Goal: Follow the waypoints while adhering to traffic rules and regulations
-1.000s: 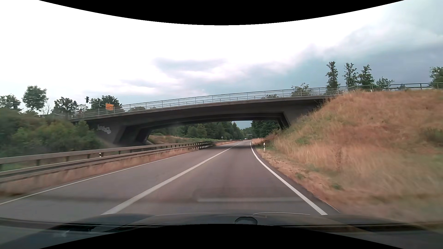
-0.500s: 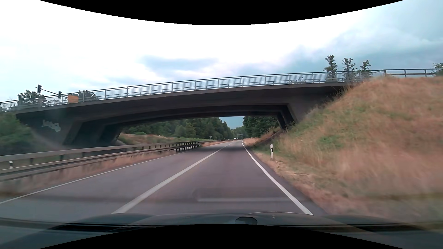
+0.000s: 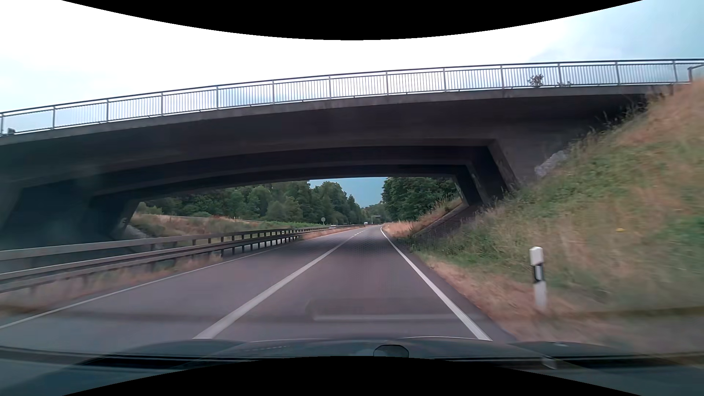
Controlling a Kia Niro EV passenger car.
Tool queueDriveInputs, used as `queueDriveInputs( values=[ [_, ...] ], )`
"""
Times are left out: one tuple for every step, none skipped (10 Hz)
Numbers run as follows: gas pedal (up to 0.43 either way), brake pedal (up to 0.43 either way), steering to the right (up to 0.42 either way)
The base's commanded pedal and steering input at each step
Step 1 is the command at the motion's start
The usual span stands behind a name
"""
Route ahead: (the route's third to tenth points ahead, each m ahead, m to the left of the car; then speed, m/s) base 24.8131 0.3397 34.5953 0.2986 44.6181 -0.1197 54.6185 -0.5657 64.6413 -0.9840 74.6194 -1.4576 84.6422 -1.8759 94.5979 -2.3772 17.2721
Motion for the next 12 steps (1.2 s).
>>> queueDriveInputs(
  values=[
    [0.311, 0.0, 0.006],
    [0.311, 0.0, 0.006],
    [0.311, 0.0, 0.004],
    [0.311, 0.0, 0.003],
    [0.311, 0.0, 0.003],
    [0.311, 0.0, 0.003],
    [0.311, 0.0, 0.003],
    [0.311, 0.0, 0.002],
    [0.311, 0.0, 0.002],
    [0.311, 0.0, 0.002],
    [0.311, 0.0, 0.003],
    [0.311, 0.0, 0.003]
  ],
)
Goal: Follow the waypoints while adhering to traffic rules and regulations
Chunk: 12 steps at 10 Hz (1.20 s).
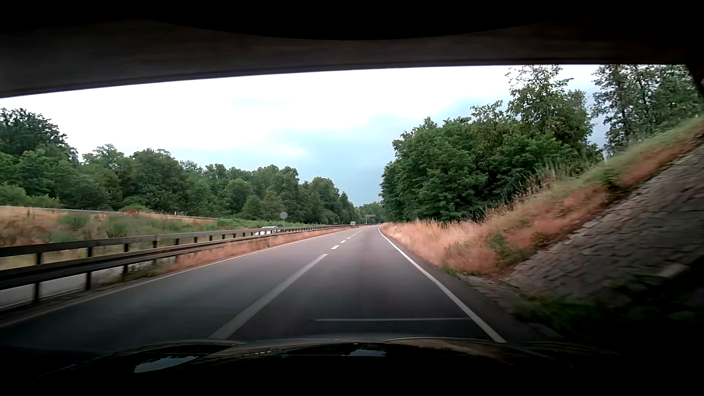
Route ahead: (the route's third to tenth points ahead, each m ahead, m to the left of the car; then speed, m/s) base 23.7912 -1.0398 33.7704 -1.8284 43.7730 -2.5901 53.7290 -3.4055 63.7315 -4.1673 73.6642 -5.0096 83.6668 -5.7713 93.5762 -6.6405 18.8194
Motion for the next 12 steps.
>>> queueDriveInputs(
  values=[
    [0.311, 0.0, 0.002],
    [0.311, 0.0, 0.003],
    [0.311, 0.0, 0.002],
    [0.311, 0.0, 0.003],
    [0.311, 0.0, 0.002],
    [0.311, 0.0, 0.003],
    [0.299, 0.0, 0.003],
    [0.287, 0.0, 0.002],
    [0.26, 0.0, 0.002],
    [0.248, 0.0, 0.002],
    [0.248, 0.0, 0.002],
    [0.248, 0.0, 0.002]
  ],
)
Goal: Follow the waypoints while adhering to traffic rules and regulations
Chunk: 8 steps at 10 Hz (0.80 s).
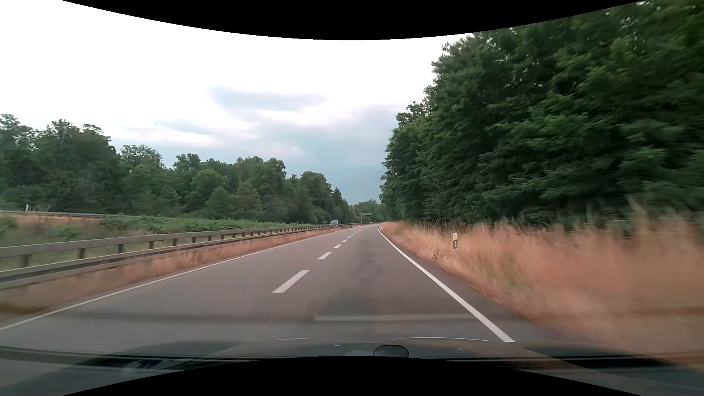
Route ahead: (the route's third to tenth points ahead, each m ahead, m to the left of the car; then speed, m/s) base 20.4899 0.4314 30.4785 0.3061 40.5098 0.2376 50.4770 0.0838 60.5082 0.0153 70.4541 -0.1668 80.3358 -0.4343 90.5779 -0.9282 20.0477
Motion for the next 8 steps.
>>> queueDriveInputs(
  values=[
    [0.248, 0.0, 0.002],
    [0.26, 0.0, 0.002],
    [0.26, 0.0, 0.002],
    [0.26, 0.0, 0.002],
    [0.268, 0.0, 0.002],
    [0.268, 0.0, 0.002],
    [0.287, 0.0, 0.002],
    [0.299, 0.0, 0.002]
  ],
)
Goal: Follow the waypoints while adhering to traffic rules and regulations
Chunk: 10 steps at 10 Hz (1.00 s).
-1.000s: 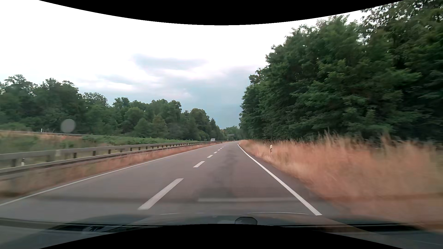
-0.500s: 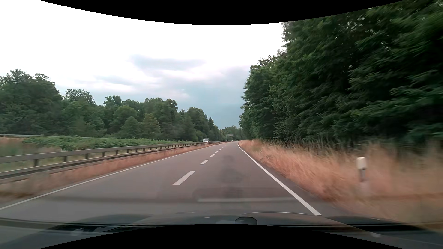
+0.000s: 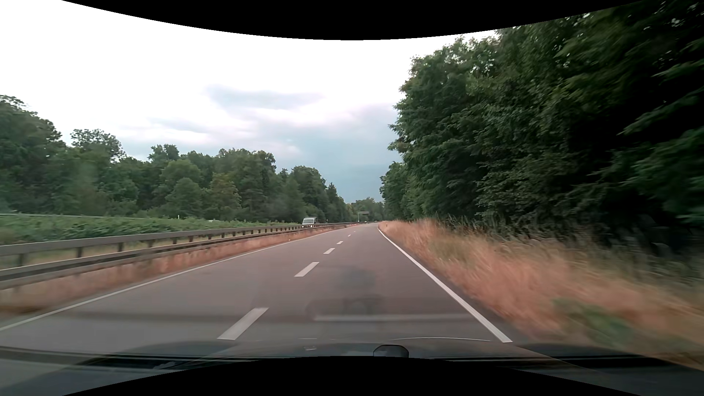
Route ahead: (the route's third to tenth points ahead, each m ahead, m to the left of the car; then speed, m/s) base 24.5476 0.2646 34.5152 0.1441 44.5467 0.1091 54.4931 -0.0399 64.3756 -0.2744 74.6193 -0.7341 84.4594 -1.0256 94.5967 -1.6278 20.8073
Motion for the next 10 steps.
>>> queueDriveInputs(
  values=[
    [0.311, 0.0, 0.002],
    [0.311, 0.0, 0.001],
    [0.319, 0.0, 0.001],
    [0.331, 0.0, 0.001],
    [0.331, 0.0, 0.001],
    [0.331, 0.0, 0.001],
    [0.331, 0.0, 0.001],
    [0.331, 0.0, 0.001],
    [0.331, 0.0, 0.001],
    [0.331, 0.0, 0.001]
  ],
)
